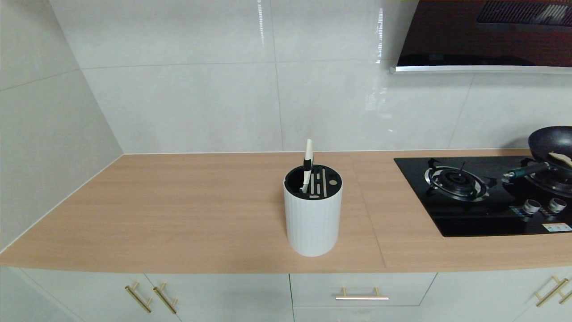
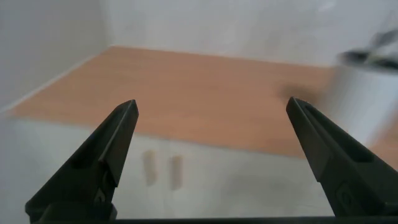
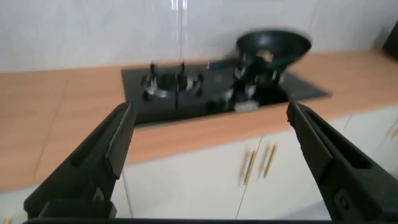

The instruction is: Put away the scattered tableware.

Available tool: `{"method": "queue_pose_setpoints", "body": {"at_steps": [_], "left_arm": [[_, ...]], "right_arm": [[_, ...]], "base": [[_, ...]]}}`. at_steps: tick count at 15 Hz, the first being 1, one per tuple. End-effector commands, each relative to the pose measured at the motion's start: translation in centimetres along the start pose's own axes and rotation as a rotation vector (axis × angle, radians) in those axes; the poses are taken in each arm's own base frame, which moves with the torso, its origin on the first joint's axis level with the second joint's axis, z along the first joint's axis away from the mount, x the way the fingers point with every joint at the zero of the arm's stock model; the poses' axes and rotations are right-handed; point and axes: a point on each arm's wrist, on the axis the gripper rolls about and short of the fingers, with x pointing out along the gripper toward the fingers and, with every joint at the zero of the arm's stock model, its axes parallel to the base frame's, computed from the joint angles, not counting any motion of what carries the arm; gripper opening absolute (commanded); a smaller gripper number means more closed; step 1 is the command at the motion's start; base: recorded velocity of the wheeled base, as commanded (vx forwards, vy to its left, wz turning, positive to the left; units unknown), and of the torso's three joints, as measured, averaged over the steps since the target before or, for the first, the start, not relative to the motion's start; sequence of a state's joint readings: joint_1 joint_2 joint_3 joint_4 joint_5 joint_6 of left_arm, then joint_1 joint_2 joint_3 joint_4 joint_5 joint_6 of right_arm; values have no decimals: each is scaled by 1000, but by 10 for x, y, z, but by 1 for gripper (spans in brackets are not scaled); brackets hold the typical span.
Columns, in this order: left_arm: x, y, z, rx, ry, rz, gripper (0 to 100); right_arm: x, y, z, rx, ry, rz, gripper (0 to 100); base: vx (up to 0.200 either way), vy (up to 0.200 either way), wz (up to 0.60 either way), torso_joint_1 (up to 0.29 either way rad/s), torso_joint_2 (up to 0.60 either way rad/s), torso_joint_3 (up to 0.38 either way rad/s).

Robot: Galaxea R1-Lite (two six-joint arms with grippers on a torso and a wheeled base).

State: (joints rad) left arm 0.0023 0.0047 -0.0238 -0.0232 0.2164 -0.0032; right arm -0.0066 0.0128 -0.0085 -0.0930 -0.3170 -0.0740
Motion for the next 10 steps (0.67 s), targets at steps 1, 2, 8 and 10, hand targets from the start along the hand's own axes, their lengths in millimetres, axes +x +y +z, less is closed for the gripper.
{"method": "queue_pose_setpoints", "body": {"at_steps": [1,2,8,10], "left_arm": [[1,-1,-6,23,13,-32,100],[1,-3,-7,3,21,-120,100],[1,-5,-9,3,38,-203,100],[1,-5,-9,5,40,-203,100]], "right_arm": [[-1,2,-8,42,53,70,100],[-1,3,-7,88,41,118,100],[-2,7,-11,33,72,321,100],[-2,7,-11,76,77,320,100]], "base": [[0,0,0,0,0,0],[0,0,0,0,0,0],[0,0,0,0,0,0],[0,0,0,0,0,0]]}}
